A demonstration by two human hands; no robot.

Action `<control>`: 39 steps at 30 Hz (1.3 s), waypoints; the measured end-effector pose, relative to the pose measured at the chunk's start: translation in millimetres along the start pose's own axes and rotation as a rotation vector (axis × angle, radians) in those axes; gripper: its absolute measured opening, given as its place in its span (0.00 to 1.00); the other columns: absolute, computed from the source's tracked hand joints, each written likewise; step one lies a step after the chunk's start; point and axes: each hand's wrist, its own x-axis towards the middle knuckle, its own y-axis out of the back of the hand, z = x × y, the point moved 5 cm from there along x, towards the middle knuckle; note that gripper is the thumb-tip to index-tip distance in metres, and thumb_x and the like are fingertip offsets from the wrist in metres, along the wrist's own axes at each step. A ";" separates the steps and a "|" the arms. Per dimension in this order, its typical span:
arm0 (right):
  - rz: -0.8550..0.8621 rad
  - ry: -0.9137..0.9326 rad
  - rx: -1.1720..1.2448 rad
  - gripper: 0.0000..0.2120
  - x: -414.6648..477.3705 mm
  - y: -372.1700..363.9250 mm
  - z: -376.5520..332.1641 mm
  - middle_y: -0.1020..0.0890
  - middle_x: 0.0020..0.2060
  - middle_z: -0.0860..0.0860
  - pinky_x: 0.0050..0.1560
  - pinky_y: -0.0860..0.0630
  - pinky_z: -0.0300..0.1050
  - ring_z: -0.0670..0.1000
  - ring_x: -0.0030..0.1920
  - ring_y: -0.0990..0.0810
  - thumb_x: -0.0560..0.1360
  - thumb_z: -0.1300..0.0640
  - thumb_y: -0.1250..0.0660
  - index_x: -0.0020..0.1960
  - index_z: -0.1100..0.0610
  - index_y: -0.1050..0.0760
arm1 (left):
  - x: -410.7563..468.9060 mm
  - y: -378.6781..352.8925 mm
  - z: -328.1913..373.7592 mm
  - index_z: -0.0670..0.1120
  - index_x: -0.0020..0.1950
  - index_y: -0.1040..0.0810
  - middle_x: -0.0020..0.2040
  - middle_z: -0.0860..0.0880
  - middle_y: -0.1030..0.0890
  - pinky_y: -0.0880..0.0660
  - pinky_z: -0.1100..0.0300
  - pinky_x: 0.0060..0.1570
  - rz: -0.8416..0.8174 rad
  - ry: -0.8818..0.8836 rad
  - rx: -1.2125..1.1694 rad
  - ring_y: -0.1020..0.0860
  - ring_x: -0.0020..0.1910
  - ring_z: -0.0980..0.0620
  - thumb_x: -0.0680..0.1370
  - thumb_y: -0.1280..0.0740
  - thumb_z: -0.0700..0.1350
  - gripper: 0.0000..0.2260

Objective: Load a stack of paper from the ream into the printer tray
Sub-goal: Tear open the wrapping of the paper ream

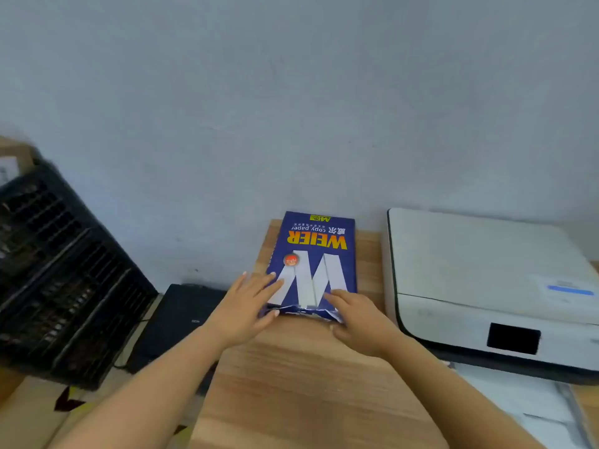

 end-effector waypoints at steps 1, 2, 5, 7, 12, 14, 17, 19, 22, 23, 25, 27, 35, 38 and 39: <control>0.008 -0.007 0.022 0.28 10.5 -2.5 4.4 0.36 0.74 0.49 0.72 0.39 0.46 0.51 0.72 0.37 0.76 0.50 0.40 0.75 0.51 0.42 | 10.6 -1.2 -2.9 0.53 0.76 0.45 0.77 0.52 0.41 0.56 0.55 0.73 -0.009 0.016 -0.025 0.43 0.75 0.54 0.78 0.44 0.60 0.28; 0.010 -0.026 0.054 0.28 20.8 -4.4 9.6 0.36 0.73 0.49 0.72 0.39 0.46 0.51 0.72 0.36 0.77 0.49 0.40 0.75 0.52 0.42 | 21.1 -3.0 -5.5 0.53 0.76 0.46 0.77 0.52 0.42 0.56 0.55 0.74 -0.014 0.039 -0.036 0.44 0.75 0.54 0.78 0.44 0.59 0.28; 0.005 -0.083 0.100 0.27 52.3 -13.5 20.1 0.34 0.72 0.49 0.71 0.37 0.46 0.50 0.71 0.35 0.77 0.51 0.39 0.74 0.52 0.41 | 51.3 -13.2 -12.0 0.52 0.76 0.46 0.77 0.52 0.43 0.57 0.57 0.73 -0.013 0.068 -0.060 0.46 0.76 0.54 0.79 0.45 0.58 0.27; 0.009 -0.110 0.118 0.26 69.4 -23.1 26.8 0.33 0.71 0.49 0.71 0.38 0.46 0.50 0.70 0.35 0.77 0.52 0.39 0.74 0.51 0.41 | 66.5 -27.8 -15.7 0.52 0.76 0.46 0.77 0.52 0.42 0.55 0.56 0.74 -0.031 0.066 -0.068 0.46 0.76 0.53 0.80 0.44 0.57 0.26; 0.082 -0.172 0.161 0.23 99.9 -49.6 40.2 0.34 0.71 0.48 0.72 0.41 0.44 0.49 0.71 0.38 0.78 0.49 0.41 0.72 0.50 0.38 | 95.9 -64.3 -22.9 0.52 0.75 0.43 0.76 0.52 0.40 0.48 0.52 0.76 -0.060 -0.009 -0.002 0.43 0.75 0.53 0.80 0.46 0.57 0.25; 0.147 -0.236 0.203 0.22 109.6 -57.4 45.2 0.33 0.68 0.47 0.70 0.40 0.45 0.49 0.68 0.38 0.78 0.47 0.41 0.70 0.49 0.35 | 105.7 -77.6 -29.0 0.53 0.75 0.43 0.76 0.52 0.40 0.49 0.53 0.75 -0.057 -0.032 0.025 0.42 0.75 0.52 0.80 0.49 0.58 0.24; 0.273 -0.351 0.337 0.18 117.9 -64.3 50.8 0.29 0.63 0.45 0.67 0.39 0.44 0.48 0.64 0.36 0.75 0.46 0.36 0.64 0.47 0.29 | 118.1 -91.7 -38.2 0.53 0.75 0.42 0.77 0.51 0.41 0.52 0.56 0.74 -0.019 -0.054 0.002 0.43 0.76 0.53 0.79 0.56 0.59 0.26; 0.336 -0.399 0.422 0.14 121.3 -67.0 53.4 0.28 0.59 0.44 0.63 0.39 0.41 0.47 0.61 0.35 0.73 0.47 0.32 0.58 0.46 0.26 | 122.7 -100.0 -41.5 0.53 0.75 0.43 0.78 0.52 0.44 0.55 0.59 0.74 -0.001 -0.069 -0.061 0.48 0.77 0.55 0.79 0.60 0.61 0.27; 0.372 -0.436 0.485 0.10 121.0 -68.6 56.2 0.28 0.56 0.42 0.60 0.41 0.39 0.42 0.57 0.36 0.72 0.48 0.30 0.52 0.45 0.25 | 122.0 -107.2 -42.0 0.55 0.76 0.47 0.78 0.56 0.50 0.59 0.62 0.75 0.025 -0.070 -0.147 0.56 0.77 0.59 0.80 0.57 0.59 0.25; 0.381 -0.441 0.500 0.09 121.6 -69.6 56.6 0.28 0.55 0.41 0.60 0.41 0.39 0.42 0.56 0.36 0.71 0.48 0.29 0.50 0.45 0.25 | 121.2 -108.9 -43.2 0.56 0.76 0.48 0.78 0.56 0.50 0.59 0.62 0.75 0.034 -0.069 -0.167 0.57 0.76 0.60 0.80 0.54 0.58 0.24; 0.386 -0.454 0.526 0.08 121.6 -70.5 56.5 0.28 0.54 0.40 0.59 0.40 0.40 0.41 0.56 0.36 0.71 0.48 0.28 0.48 0.44 0.25 | 120.0 -111.4 -45.9 0.56 0.76 0.48 0.78 0.57 0.51 0.58 0.61 0.75 0.030 -0.072 -0.175 0.57 0.76 0.60 0.80 0.53 0.58 0.24; 0.386 -0.474 0.536 0.07 122.3 -70.9 56.7 0.27 0.54 0.40 0.60 0.40 0.40 0.42 0.58 0.36 0.71 0.49 0.28 0.46 0.43 0.26 | 119.4 -112.0 -46.8 0.56 0.76 0.47 0.78 0.57 0.50 0.57 0.60 0.74 0.036 -0.086 -0.172 0.56 0.77 0.60 0.80 0.51 0.57 0.24; 0.362 -0.580 0.505 0.04 134.0 -68.1 57.7 0.27 0.55 0.44 0.66 0.42 0.46 0.46 0.60 0.35 0.73 0.49 0.30 0.42 0.48 0.24 | 120.6 -118.3 -50.0 0.55 0.76 0.47 0.78 0.55 0.50 0.56 0.58 0.74 0.044 -0.105 -0.192 0.56 0.77 0.59 0.80 0.49 0.56 0.25; 0.365 -0.535 0.477 0.04 132.4 -68.9 55.9 0.27 0.54 0.44 0.61 0.46 0.41 0.46 0.59 0.34 0.74 0.49 0.31 0.42 0.47 0.25 | 121.5 -119.4 -50.4 0.55 0.76 0.49 0.78 0.56 0.52 0.57 0.58 0.75 0.030 -0.107 -0.206 0.58 0.77 0.59 0.80 0.50 0.57 0.25; 0.366 -0.523 0.476 0.04 131.4 -69.4 55.6 0.27 0.54 0.44 0.61 0.46 0.41 0.46 0.59 0.34 0.74 0.50 0.32 0.43 0.47 0.25 | 121.8 -119.8 -50.8 0.55 0.76 0.49 0.78 0.56 0.52 0.58 0.58 0.75 0.027 -0.106 -0.211 0.59 0.76 0.59 0.80 0.50 0.57 0.25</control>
